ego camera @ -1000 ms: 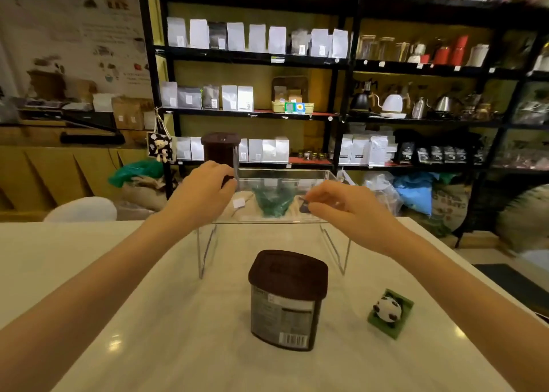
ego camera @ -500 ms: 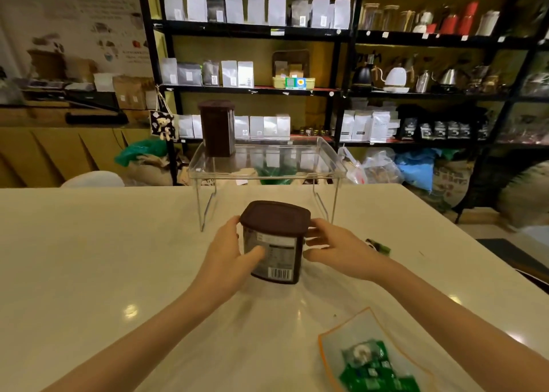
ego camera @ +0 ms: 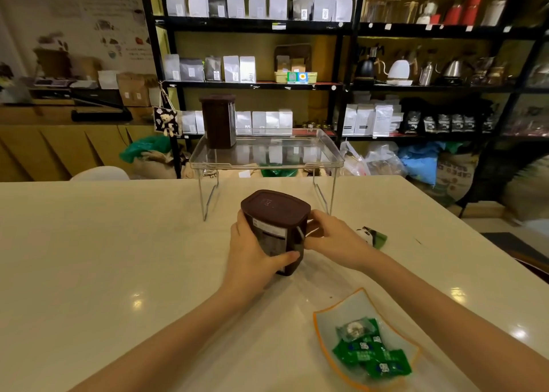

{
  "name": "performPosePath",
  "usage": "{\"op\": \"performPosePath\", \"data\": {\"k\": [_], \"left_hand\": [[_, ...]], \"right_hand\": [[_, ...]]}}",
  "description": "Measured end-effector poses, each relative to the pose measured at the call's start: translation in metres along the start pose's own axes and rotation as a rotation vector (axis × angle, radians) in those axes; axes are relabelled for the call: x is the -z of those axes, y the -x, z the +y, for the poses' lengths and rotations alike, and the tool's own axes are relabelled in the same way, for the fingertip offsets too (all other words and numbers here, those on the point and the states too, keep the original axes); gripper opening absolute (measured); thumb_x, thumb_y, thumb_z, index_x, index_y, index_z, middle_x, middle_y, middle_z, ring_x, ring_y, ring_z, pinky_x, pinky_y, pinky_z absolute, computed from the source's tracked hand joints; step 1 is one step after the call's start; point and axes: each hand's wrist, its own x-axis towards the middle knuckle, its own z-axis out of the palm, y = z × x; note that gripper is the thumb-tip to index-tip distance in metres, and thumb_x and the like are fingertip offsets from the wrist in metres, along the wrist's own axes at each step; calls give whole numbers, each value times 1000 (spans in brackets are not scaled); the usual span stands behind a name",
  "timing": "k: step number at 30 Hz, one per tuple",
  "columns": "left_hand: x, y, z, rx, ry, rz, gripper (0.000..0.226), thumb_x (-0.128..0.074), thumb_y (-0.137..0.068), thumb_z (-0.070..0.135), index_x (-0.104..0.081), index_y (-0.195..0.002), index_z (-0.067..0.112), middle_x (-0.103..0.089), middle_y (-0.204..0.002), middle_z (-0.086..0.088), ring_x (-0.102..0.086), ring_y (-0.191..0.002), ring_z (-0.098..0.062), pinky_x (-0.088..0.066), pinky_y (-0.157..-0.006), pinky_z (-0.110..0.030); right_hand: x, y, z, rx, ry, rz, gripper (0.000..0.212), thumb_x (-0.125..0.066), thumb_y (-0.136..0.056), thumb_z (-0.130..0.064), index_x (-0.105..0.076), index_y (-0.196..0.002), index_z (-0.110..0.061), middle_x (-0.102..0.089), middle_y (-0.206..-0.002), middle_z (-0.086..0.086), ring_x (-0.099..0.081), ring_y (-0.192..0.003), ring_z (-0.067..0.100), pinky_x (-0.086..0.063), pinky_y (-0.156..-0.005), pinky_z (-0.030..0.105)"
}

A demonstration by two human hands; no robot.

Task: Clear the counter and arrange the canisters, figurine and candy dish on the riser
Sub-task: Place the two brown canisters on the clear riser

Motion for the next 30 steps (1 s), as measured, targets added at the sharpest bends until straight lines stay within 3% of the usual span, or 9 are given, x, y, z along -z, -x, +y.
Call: {"op": "performPosePath", "data": {"k": [7,13,16,19,22,24,26,28,30], "left_hand": [[1,-3,0,-25,-10,11,111,-90,-42,33,-31,-136,22,-50,-132,2,-47,-121,-17,-45,-102,-35],[18,-4,21,-107,31,34,97,-90,-47,23,-41,-130,23,-56,-108,16,-52,-98,-3,-42,-76,-5],[34,-15,43,-160,39,30,93,-90,-48,23,-42,-128,25,-53,-94,30,-53,-85,12,-43,-68,5],[52,-28,66,-242,25,46,94,-88,-49,25,-43,-131,24,-47,-90,37,-46,-81,22,-38,-64,12],[70,-47,89,-297,23,48,96,-88,-47,28,-43,-132,25,-53,-95,32,-52,-90,15,-46,-72,3],[79,-63,101,-305,29,39,93,-88,-46,30,-46,-129,26,-63,-104,20,-59,-100,0,-50,-88,-17],[86,-82,108,-312,48,19,86,-88,-49,26,-50,-126,26,-67,-113,8,-61,-107,-10,-50,-94,-31],[91,-102,111,-332,50,-14,84,-87,-51,20,-50,-127,23,-67,-115,4,-61,-107,-13,-51,-93,-32],[94,-123,109,-340,48,-53,85,-87,-53,14,-49,-129,21,-67,-111,7,-61,-105,-11,-52,-89,-23]], "right_hand": [[4,8,-3,48,31,-39,39,-59,-80,-13,-57,-120,-13,-67,-113,9,-62,-100,22,-50,-87,33],[25,12,-24,126,33,-98,39,-62,-83,-13,-56,-122,-15,-64,-119,4,-62,-104,19,-51,-93,33],[42,10,-44,184,18,-54,35,-65,-82,-16,-60,-116,-15,-68,-110,1,-64,-100,15,-51,-92,31],[59,6,-65,266,-11,13,35,-67,-79,-19,-61,-113,-19,-67,-98,-13,-64,-94,2,-51,-85,21],[73,-3,-84,327,-66,97,43,-71,-74,-22,-58,-116,-20,-65,-96,-17,-62,-96,0,-51,-82,18],[79,-14,-94,342,-110,140,48,-70,-75,-24,-54,-120,-18,-64,-100,-13,-61,-97,2,-50,-83,19],[82,-27,-102,340,-156,162,51,-68,-77,-24,-50,-124,-18,-63,-104,-10,-60,-95,2,-50,-82,20],[83,-43,-108,339,-182,188,49,-69,-77,-24,-50,-122,-19,-63,-99,-13,-61,-86,-4,-52,-72,13],[82,-59,-110,332,-193,234,46,-71,-75,-24,-52,-117,-20,-63,-93,-18,-63,-82,-6,-53,-69,11]]}}
